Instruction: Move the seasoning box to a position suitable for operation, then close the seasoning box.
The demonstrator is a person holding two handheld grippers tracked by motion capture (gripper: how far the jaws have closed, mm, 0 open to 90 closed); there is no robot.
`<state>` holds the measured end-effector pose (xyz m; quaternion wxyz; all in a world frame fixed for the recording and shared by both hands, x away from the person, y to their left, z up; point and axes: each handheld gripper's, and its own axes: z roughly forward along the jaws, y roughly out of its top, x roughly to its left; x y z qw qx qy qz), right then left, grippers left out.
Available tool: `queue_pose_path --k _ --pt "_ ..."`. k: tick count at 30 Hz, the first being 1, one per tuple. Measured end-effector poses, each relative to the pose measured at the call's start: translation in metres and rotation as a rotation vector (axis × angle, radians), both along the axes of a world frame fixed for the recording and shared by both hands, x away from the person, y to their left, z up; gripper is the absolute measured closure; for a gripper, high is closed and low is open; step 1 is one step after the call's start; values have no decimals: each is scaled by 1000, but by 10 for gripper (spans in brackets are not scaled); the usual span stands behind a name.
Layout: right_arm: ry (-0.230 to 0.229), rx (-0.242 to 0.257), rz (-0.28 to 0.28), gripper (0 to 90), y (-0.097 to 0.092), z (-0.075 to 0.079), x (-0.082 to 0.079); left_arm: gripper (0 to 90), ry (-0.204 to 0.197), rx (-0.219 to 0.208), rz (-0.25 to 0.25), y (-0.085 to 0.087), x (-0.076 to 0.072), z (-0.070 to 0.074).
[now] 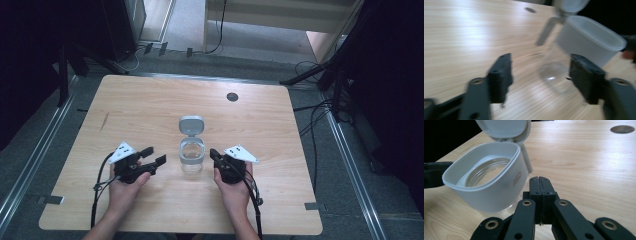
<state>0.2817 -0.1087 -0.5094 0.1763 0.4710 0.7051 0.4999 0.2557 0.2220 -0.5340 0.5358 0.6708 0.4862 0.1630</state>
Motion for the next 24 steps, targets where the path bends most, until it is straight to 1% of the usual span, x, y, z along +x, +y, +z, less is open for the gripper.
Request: queue_pose_path --k 1,2,3,4,5,7,9,10,11,12,13,14,15,17,19,21,23,24 --pt "-5 -4 2 900 -1 2 2 210 2 10 20 11 -3 -1" --pt "-4 -7 -1 900 -3 3 3 170 2 10 20 11 -3 -1" --pt "-8 -8 0 900 -4 5 4 136 1 9 54 34 -9 -4" --pt "-8 -7 -1 900 -5 6 5 133 -6 14 60 45 -13 -6" --pt "-20 -13 1 900 -6 8 7 129 -8 21 76 55 -17 -7" --pt "-37 -9 2 900 -8 12 9 98 8 36 109 75 -22 -9" --pt "-44 3 0 900 -12 16 12 96 28 44 172 93 -26 -12" --pt "-51 5 -5 900 -14 18 14 103 39 28 206 99 -28 -14" --pt "-48 15 -13 900 -15 20 15 126 54 -5 226 105 -28 -14" --pt "-46 21 -17 900 -17 23 16 137 61 -23 236 107 -29 -15" --pt "-46 21 -17 900 -17 25 18 135 59 -26 240 106 -29 -16" --pt "-50 17 -20 900 -18 27 20 135 55 -8 240 103 -29 -17" --pt "-50 14 -20 900 -17 30 21 135 50 20 242 98 -29 -17" --pt "-55 5 -17 900 -16 36 26 137 37 80 230 90 -28 -18" --pt "-63 1 -9 900 -14 43 31 139 37 105 227 87 -28 -18" --pt "-61 -1 -5 900 -10 48 37 139 39 88 228 88 -28 -18" --pt "-66 -5 1 900 -6 54 43 139 55 62 230 91 -26 -19" --pt "-68 -6 2 900 -4 56 46 139 60 55 226 92 -25 -19"
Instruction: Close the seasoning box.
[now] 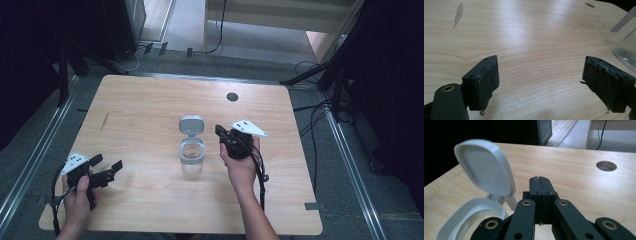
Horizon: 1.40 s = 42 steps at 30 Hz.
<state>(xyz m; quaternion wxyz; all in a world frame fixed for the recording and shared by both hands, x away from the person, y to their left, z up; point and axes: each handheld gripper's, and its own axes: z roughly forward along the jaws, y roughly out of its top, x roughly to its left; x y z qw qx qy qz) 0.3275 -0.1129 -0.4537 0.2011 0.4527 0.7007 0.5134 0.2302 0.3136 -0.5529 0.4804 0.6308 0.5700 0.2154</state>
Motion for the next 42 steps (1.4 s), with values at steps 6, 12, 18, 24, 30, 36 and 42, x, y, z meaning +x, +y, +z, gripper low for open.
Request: queue_pose_path --k 6,12,18,24,30,36,42 --pt "-10 -9 19 900 12 10 19 140 -5 11 -11 -2 1 0" --pt "16 16 36 900 22 14 33 140 -8 -1 -9 -1 1 0" --pt "26 39 106 900 26 16 30 140 -11 0 -10 -1 0 0" --pt "20 38 152 900 18 8 8 142 -10 7 -11 -2 1 0" --pt "13 38 128 900 8 8 4 142 -9 7 -10 -2 1 0" --pt "-16 34 106 736 -3 6 3 142 -13 7 -7 -2 0 0" --pt "-28 -47 -34 68 -21 2 -1 142 -14 7 -7 -2 0 0"
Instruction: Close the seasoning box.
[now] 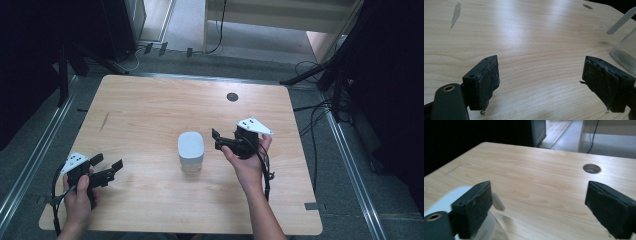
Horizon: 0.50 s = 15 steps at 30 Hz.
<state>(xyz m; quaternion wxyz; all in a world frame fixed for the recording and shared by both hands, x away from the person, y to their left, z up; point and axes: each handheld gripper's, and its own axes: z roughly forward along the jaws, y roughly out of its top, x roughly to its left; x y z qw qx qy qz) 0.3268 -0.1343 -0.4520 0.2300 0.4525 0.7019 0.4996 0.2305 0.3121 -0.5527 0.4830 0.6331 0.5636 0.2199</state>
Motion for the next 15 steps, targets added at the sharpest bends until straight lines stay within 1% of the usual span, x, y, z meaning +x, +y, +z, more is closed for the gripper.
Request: queue_pose_path --k 2,4,5,7,10,15 --pt "-12 14 -9 68 -12 -2 -3 142 0 1 0 0 0 0" --pt "3 31 -26 68 -23 -4 -5 142 1 0 0 0 0 0" --pt "10 33 -38 68 -28 -6 -6 142 3 1 0 0 0 0" --pt "9 31 -54 76 -39 -9 -9 144 4 2 -1 0 0 0" --pt "15 32 -83 113 -54 -15 -14 143 3 -2 1 0 0 0" --pt "29 35 -126 116 -76 -23 -21 144 1 -2 0 0 0 0"
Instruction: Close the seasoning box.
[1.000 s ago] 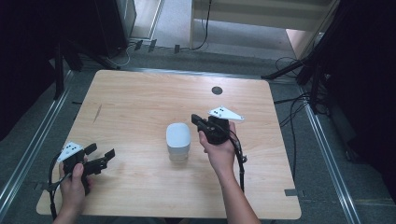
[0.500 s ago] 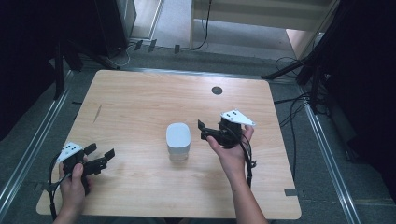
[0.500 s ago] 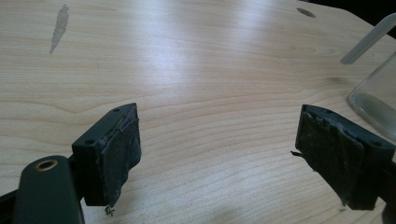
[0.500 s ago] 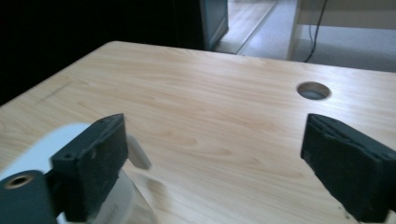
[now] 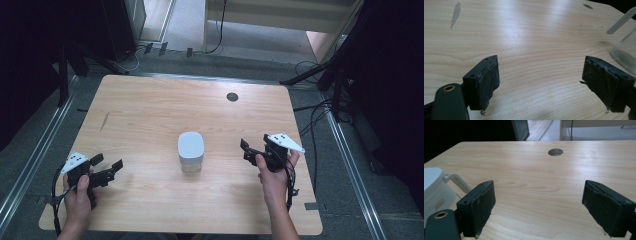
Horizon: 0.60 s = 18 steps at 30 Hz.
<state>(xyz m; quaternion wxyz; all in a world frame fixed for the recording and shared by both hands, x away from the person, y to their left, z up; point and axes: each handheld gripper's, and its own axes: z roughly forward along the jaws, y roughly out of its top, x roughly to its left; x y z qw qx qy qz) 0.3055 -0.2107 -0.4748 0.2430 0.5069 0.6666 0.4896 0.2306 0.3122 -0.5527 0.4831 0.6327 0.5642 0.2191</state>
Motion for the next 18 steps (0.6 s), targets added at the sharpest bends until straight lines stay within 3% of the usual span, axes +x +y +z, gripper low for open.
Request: queue_pose_path --k 18 --pt "50 -19 -108 128 -66 -30 -32 144 0 -3 0 0 0 0"
